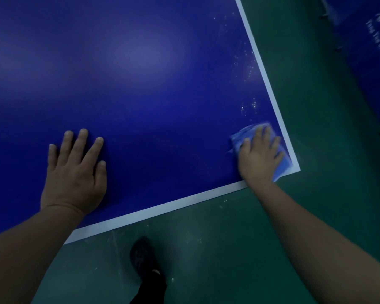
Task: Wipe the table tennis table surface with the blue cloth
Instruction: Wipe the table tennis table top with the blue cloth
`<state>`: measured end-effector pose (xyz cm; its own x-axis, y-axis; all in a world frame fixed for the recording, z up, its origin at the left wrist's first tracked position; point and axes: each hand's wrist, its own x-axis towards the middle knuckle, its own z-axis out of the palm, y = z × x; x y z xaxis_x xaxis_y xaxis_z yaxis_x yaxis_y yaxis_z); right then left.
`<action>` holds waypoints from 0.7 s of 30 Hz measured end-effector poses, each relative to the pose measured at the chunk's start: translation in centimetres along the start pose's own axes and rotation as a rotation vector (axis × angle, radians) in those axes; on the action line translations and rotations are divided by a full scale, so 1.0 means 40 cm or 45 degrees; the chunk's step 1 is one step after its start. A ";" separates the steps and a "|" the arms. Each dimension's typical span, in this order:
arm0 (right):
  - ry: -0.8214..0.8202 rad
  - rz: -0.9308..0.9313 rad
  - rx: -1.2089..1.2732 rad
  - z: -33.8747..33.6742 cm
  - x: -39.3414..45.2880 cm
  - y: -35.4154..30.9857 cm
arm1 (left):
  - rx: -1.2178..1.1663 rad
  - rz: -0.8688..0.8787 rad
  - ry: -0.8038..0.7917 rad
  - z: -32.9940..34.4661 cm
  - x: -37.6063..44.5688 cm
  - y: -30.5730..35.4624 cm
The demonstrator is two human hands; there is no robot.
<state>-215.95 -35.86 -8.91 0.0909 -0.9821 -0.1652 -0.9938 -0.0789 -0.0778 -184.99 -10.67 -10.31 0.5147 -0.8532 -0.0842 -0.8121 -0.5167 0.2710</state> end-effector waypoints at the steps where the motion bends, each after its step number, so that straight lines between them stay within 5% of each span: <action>1: -0.027 -0.188 -0.054 0.013 -0.052 -0.011 | 0.000 -0.001 0.002 -0.001 -0.002 0.000; 4: -0.170 -0.651 -0.189 0.009 -0.073 0.058 | 0.013 0.011 -0.007 -0.003 0.002 0.000; 9: -0.024 -0.052 -0.065 -0.037 0.117 0.135 | 0.052 -0.008 -0.005 -0.002 0.001 0.007; 16: -0.171 -0.522 -0.195 -0.008 -0.044 0.106 | 0.169 -0.016 -0.006 -0.004 0.000 0.012; 21: -0.083 0.063 0.036 -0.051 0.116 0.099 | 0.034 -0.031 0.025 -0.008 -0.036 0.113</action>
<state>-219.57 -41.07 -7.97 0.0469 -0.9714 -0.2328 -0.9951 -0.0251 -0.0957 -189.30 -11.75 -8.65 0.5392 -0.8391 -0.0716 -0.8065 -0.5389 0.2433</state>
